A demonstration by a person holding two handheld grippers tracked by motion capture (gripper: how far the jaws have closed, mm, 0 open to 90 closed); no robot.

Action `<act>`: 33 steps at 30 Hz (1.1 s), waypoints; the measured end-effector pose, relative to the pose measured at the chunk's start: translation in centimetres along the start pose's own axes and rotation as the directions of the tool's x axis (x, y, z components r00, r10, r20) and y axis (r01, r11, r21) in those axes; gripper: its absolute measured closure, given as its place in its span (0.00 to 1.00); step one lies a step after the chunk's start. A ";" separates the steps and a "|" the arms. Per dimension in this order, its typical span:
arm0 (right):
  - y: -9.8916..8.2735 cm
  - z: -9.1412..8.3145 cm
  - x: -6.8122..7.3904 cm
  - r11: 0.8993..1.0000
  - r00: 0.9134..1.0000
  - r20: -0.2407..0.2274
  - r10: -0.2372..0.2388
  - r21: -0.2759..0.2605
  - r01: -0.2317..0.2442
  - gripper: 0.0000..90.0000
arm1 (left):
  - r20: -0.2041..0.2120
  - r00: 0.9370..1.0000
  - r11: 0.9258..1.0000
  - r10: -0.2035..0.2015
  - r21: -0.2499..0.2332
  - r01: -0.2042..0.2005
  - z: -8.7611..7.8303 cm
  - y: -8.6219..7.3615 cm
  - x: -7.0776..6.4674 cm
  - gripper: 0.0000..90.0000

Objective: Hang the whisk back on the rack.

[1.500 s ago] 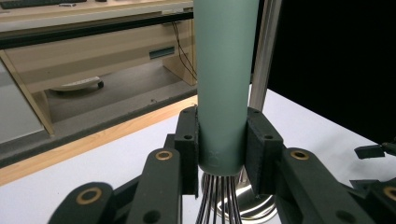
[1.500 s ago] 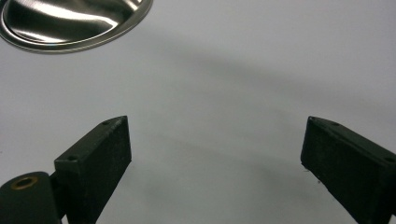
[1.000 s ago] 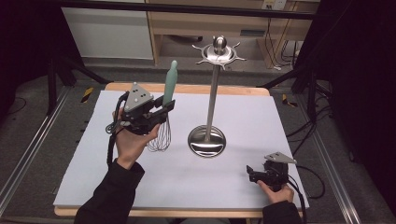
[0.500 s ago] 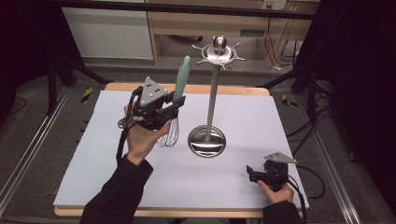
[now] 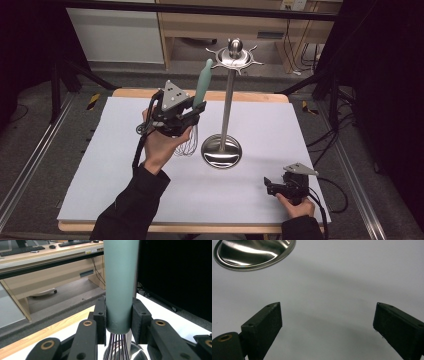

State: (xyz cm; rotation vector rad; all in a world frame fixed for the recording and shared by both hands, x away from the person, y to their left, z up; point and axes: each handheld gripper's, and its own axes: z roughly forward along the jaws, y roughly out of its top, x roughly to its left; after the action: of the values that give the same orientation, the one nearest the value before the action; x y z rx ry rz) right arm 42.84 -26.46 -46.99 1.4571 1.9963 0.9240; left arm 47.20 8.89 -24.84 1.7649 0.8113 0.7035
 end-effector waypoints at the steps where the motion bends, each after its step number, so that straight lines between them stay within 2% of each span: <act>1: 0.0 0.0 0.0 1.000 1.000 -0.004 0.004 -0.001 -0.004 0.10 | -0.008 1.000 1.000 0.002 0.000 -0.002 0.0 0.1 -0.2 0.77; 15: 0.0 0.0 0.1 1.000 1.000 -0.006 0.002 0.003 -0.002 0.10 | -0.038 0.999 1.000 0.004 0.017 -0.004 0.7 0.0 -0.6 0.77; 19: 0.0 0.0 0.0 1.000 1.000 -0.004 0.002 0.002 -0.002 0.10 | -0.032 0.999 1.000 -0.006 -0.007 0.005 0.1 -0.1 0.0 0.77; 22: 0.0 0.0 0.0 1.000 1.000 -0.005 0.000 0.000 0.000 0.10 | -0.039 0.999 1.000 -0.006 -0.011 0.006 -0.3 0.0 0.5 0.77; 24: 0.0 0.0 0.1 1.000 1.000 -0.006 0.005 0.002 -0.005 0.10 | -0.045 0.999 1.000 -0.023 -0.004 0.023 -0.4 0.1 1.0 0.77; 27: 0.0 0.0 0.1 1.000 1.000 -0.008 0.003 0.001 -0.003 0.10 | -0.047 0.998 0.999 -0.036 -0.009 0.035 0.0 0.2 1.7 0.77; 29: 0.0 0.1 0.0 1.000 1.000 -0.006 0.001 0.001 -0.001 0.10 | -0.056 0.998 1.000 -0.028 0.006 0.028 0.4 0.2 2.1 0.77; 33: 0.0 0.0 0.1 1.000 1.000 -0.009 0.004 0.001 -0.004 0.10 | -0.075 0.996 0.999 -0.038 0.025 0.040 1.5 0.4 2.9 0.77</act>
State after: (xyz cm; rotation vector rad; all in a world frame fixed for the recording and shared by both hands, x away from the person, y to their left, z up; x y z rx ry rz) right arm 42.85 -26.41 -47.02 1.4608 2.0010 0.9326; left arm 50.17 10.23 -24.73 1.7504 0.9070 0.7390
